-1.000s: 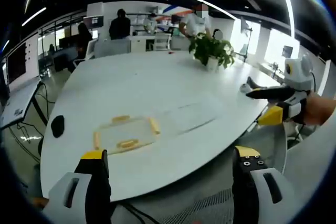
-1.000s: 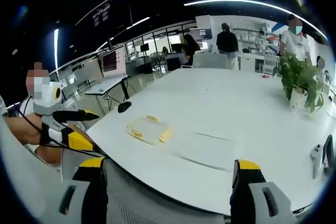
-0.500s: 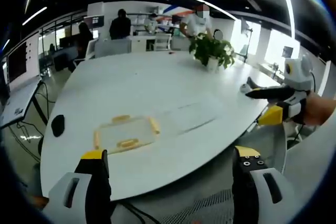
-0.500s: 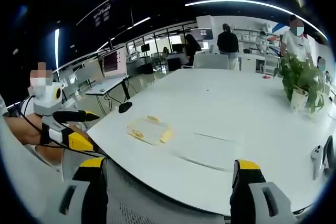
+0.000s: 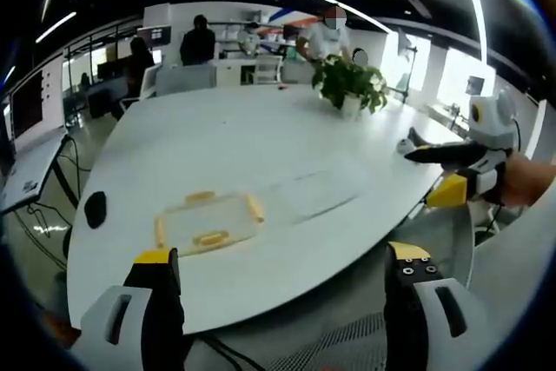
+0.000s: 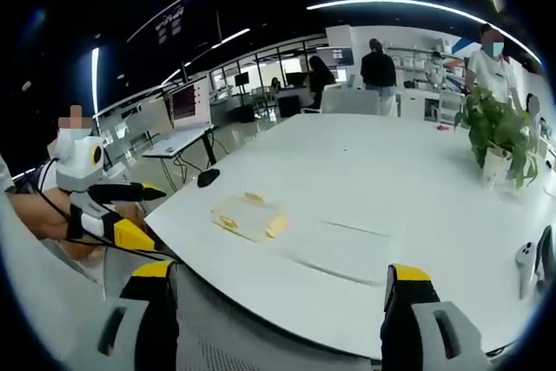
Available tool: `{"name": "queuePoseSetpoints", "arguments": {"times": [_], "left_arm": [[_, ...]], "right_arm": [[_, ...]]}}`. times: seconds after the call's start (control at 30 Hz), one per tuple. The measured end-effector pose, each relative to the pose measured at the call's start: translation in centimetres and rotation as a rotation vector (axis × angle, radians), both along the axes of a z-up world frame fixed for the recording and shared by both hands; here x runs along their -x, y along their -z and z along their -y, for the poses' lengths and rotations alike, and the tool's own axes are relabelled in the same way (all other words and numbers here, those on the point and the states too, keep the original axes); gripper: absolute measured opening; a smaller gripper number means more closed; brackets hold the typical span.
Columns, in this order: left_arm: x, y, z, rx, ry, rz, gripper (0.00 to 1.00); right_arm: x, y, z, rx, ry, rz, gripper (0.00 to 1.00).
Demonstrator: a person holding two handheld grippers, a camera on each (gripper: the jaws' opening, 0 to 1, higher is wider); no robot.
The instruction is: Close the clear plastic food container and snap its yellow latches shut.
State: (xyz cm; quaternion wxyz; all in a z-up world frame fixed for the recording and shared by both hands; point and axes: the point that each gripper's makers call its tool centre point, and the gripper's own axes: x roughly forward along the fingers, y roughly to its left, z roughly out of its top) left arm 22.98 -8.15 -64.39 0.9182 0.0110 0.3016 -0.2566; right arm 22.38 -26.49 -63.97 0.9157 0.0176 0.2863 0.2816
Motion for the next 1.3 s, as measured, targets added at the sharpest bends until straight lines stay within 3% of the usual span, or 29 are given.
{"name": "queuePoseSetpoints", "arguments": {"times": [1.3], "left_arm": [[-0.87,0.05,0.18,0.012,0.003,0.001,0.97]], "right_arm": [[-0.79,0.22,-0.46,-0.012,-0.005,-0.001,0.99]]}}
